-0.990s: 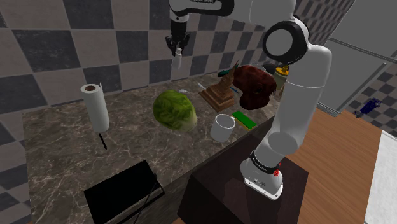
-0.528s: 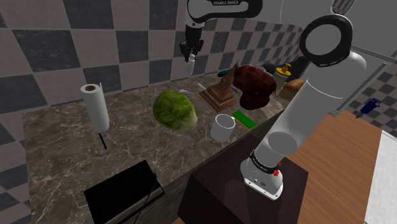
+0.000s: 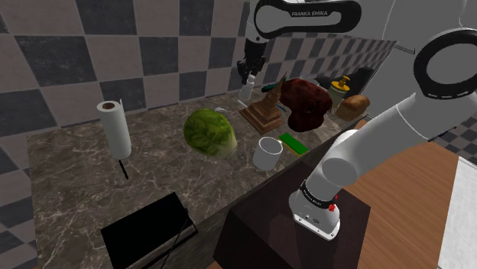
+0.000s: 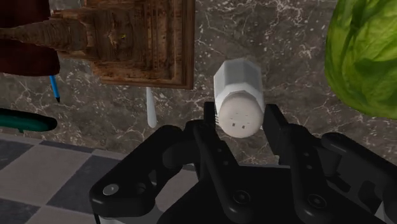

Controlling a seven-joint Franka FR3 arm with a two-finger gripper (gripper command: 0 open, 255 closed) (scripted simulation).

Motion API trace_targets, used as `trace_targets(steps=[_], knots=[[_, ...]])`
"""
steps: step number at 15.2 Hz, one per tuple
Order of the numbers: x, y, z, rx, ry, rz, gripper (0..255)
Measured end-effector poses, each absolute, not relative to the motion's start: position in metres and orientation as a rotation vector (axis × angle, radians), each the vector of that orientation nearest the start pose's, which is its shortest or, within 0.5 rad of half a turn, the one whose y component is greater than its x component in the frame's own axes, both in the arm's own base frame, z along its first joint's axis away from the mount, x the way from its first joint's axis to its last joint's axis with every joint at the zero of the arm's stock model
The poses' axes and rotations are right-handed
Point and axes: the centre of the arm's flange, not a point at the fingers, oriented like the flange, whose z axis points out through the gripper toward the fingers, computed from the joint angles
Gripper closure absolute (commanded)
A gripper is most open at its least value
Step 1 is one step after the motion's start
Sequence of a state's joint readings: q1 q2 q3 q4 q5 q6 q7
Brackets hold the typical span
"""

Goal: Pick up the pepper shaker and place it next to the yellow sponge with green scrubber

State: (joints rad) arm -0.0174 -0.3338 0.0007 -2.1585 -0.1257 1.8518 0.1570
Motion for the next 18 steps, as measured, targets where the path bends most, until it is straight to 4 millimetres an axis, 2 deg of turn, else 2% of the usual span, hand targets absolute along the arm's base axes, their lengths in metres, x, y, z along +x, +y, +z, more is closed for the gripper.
trace_targets(steps=[6,7,8,10,18], knots=[[0.380,-0.022,0.539,-3.252,0.229,-0.059,255],[0.360,-0.026,0.537,-3.252,0.228,-0.058,255],[0.353,-0.024,0.535,-3.252,0.228,-0.059,255],[0.346,-0.023,0.526,-3.252,0.229,-0.059,255],[0.344,-0.023,0.484,-3.252,0.229,-0.058,255]])
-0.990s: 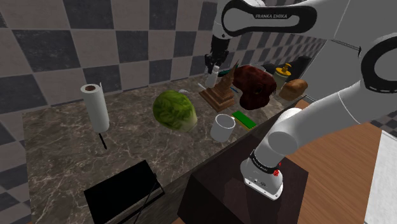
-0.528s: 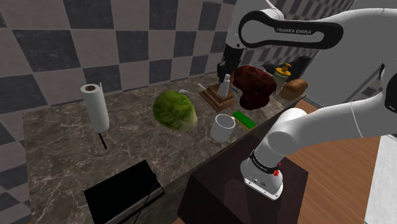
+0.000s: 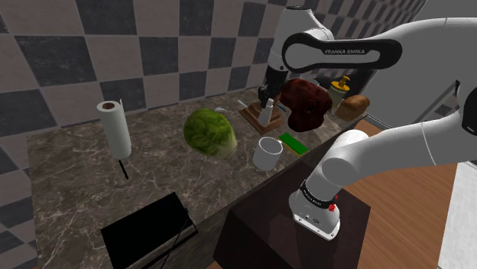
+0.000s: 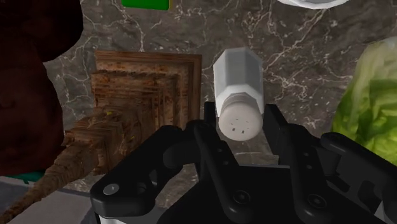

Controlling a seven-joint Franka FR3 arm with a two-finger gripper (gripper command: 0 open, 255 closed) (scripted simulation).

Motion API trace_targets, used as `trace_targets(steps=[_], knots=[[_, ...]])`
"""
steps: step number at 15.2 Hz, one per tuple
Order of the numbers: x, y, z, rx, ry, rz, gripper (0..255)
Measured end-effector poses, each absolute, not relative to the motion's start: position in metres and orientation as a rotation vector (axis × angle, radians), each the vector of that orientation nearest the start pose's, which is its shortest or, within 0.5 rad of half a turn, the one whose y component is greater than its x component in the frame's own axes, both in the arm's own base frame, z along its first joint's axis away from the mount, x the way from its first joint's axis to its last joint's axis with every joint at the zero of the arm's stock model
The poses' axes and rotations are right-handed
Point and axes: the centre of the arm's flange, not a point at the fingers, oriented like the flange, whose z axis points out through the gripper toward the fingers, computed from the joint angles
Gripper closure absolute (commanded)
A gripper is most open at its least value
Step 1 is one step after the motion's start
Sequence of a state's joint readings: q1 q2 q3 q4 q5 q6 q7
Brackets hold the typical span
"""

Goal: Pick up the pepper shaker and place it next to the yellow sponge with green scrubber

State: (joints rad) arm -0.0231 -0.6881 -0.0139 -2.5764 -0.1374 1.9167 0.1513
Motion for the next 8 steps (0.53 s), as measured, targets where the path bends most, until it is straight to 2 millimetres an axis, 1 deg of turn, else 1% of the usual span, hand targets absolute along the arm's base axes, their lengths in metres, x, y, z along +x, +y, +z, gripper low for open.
trace_targets(steps=[8], knots=[[0.346,-0.023,0.442,-3.252,0.228,-0.058,255]])
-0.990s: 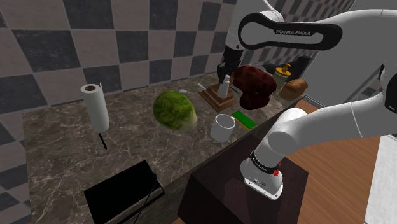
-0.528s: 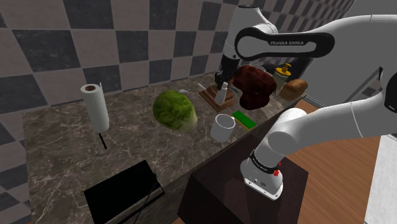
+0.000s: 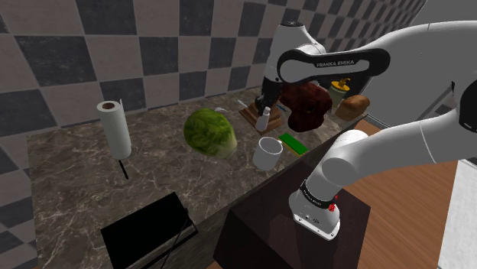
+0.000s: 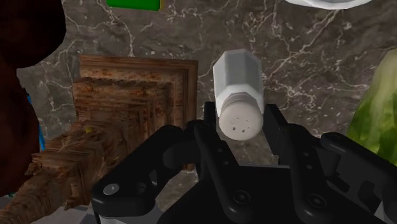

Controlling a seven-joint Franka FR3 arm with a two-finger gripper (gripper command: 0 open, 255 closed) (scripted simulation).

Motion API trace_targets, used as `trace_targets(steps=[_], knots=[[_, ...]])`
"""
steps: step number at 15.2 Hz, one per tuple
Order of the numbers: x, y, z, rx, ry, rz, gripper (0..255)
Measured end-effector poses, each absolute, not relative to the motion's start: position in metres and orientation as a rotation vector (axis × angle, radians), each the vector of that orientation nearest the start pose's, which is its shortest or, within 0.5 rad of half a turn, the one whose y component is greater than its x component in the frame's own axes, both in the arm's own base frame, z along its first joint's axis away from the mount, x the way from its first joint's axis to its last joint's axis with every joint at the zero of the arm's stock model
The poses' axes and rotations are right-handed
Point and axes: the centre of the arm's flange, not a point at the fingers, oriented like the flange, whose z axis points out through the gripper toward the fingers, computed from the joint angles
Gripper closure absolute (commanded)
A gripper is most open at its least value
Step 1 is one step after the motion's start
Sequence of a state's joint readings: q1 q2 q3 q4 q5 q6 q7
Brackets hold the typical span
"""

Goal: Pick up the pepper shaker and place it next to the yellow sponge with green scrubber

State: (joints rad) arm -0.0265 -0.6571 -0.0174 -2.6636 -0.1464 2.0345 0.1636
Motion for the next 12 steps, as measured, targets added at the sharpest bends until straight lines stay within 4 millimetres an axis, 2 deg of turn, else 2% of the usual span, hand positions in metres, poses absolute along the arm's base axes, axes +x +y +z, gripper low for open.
trace_targets(steps=[12], knots=[[0.345,-0.023,0.380,-3.252,0.229,-0.058,255]])
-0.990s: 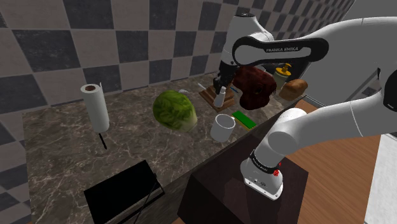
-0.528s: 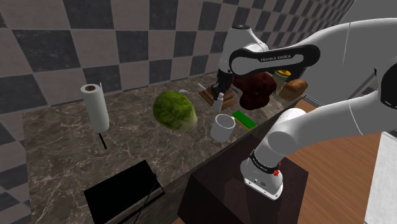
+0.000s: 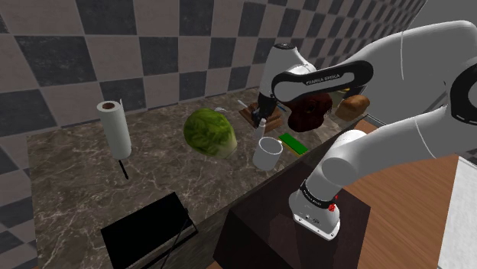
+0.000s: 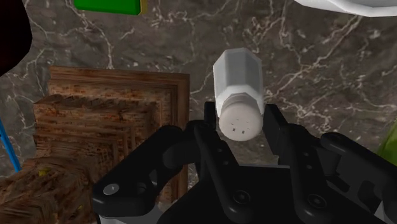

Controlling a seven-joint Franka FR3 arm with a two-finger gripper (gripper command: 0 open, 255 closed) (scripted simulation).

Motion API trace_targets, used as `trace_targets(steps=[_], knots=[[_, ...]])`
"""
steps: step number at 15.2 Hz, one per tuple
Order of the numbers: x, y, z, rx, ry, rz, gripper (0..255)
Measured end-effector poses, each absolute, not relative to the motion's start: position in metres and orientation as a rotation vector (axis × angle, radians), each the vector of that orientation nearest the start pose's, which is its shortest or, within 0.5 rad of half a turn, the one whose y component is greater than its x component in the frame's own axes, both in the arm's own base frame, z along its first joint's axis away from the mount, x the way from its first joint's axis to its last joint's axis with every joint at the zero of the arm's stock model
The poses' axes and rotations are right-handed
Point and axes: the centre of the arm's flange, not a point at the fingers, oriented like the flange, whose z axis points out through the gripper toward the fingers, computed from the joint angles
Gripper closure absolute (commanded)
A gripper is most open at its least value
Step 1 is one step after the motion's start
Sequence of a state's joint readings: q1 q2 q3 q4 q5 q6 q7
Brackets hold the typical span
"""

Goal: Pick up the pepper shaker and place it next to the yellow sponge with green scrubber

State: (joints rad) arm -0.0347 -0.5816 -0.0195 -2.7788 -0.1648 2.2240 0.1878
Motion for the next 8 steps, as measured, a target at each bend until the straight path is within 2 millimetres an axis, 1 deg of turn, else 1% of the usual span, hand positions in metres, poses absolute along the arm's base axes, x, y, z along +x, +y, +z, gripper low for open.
trace_targets(steps=[1,3,8], knots=[[0.3454,-0.0220,0.3732,-3.252,0.229,-0.057,255],[0.3447,-0.0227,0.3686,-3.252,0.229,-0.058,255],[0.3447,-0.0229,0.3666,-3.252,0.229,-0.059,255]])
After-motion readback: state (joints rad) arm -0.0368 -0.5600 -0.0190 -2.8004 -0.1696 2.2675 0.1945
